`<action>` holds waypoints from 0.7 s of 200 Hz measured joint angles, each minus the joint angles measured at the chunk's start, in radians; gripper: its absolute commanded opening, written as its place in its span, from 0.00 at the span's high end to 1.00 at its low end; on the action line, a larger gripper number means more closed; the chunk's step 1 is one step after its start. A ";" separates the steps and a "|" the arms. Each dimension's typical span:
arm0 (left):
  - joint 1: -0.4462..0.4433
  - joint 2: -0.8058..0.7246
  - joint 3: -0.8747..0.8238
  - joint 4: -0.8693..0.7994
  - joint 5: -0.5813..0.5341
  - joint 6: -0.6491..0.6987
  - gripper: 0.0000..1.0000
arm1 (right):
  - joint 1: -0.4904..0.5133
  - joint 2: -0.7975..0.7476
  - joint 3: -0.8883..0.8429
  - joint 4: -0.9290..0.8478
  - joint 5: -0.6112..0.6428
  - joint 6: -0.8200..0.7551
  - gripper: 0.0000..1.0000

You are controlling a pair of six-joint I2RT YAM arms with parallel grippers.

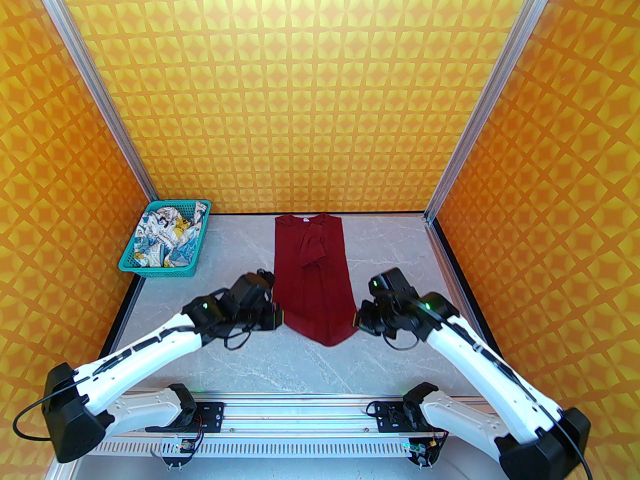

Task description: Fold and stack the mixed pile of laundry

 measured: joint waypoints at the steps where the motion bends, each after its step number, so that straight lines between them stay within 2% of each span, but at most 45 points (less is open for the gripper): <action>1: 0.002 0.000 0.001 0.000 0.000 0.000 1.00 | -0.002 0.004 0.006 0.000 0.001 -0.002 1.00; 62: 0.137 0.092 0.104 0.024 -0.003 0.068 1.00 | -0.084 0.208 0.185 0.101 0.006 -0.068 1.00; 140: 0.261 0.309 0.186 0.151 0.013 0.110 1.00 | -0.174 0.457 0.368 0.227 -0.037 -0.100 1.00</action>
